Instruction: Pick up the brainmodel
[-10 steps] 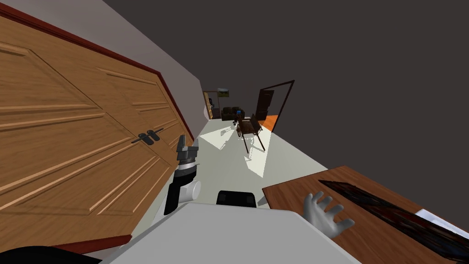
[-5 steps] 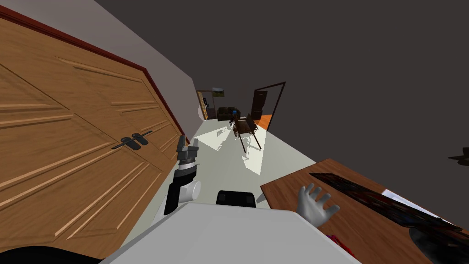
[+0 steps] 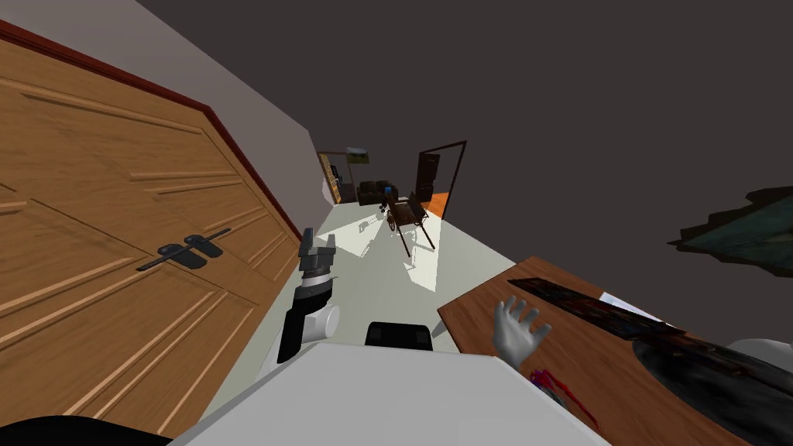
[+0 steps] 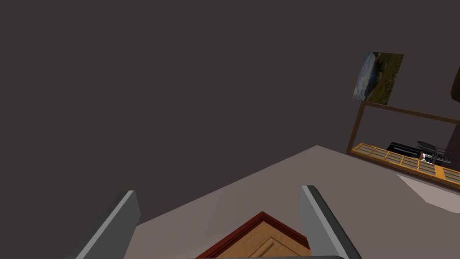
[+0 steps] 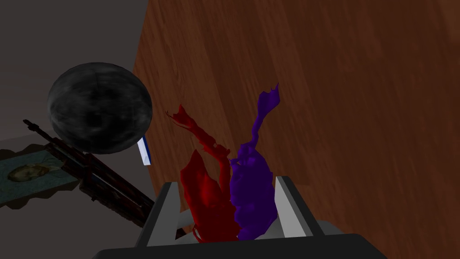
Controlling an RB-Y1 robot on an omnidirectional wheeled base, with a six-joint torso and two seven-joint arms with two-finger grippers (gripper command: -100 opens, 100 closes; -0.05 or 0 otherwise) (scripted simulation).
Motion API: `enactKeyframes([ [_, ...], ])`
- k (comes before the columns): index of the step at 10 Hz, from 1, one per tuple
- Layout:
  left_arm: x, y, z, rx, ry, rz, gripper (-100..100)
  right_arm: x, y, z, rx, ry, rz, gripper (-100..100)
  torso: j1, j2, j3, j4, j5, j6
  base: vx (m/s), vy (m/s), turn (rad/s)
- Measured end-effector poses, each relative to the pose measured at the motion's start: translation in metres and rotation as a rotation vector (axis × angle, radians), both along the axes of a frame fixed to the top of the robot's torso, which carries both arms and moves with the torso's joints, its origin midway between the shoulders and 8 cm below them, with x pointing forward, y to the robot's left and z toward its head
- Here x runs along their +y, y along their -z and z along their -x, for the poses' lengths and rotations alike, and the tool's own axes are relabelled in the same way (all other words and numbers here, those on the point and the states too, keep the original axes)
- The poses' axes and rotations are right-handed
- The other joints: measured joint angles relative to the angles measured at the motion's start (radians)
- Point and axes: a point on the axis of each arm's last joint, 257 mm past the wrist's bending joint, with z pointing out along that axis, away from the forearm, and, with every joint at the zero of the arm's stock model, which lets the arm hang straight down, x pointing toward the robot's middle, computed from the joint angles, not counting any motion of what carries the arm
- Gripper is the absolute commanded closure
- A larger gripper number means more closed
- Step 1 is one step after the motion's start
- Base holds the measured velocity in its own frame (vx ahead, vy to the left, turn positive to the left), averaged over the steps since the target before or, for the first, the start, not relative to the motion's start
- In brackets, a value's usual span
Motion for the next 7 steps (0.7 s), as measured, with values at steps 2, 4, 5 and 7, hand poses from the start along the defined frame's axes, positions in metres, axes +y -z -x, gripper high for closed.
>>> enactKeyframes([
  [2, 0.0, 0.0, 0.0, 0.0, 0.0, 0.0, 0, -0.007, -0.004, -0.027, -0.002, -0.04, 0.01, 100, 0.001, 0.0, 0.0, 0.0, 0.001, 0.001, 0.005, 0.041, -0.226],
  [4, 0.0, 0.0, 0.0, 0.0, 0.0, 0.0, 0, -0.008, -0.006, -0.034, 0.002, -0.059, 0.013, 100, 0.0, 0.0, 0.0, 0.0, 0.001, 0.0, -0.001, 0.012, -0.077],
  [5, 0.0, 0.0, 0.0, 0.0, 0.0, 0.0, 0, -0.01, -0.009, -0.046, 0.008, -0.081, 0.02, 100, 0.0, 0.0, 0.0, -0.001, 0.001, 0.0, 0.001, 0.018, -0.124],
  [7, 0.0, 0.0, 0.0, 0.0, 0.0, 0.0, 0, -0.01, -0.011, -0.051, 0.005, -0.091, 0.022, 0, 0.0, 0.0, 0.0, 0.0, 0.001, 0.0, 0.0, 0.004, -0.008],
])
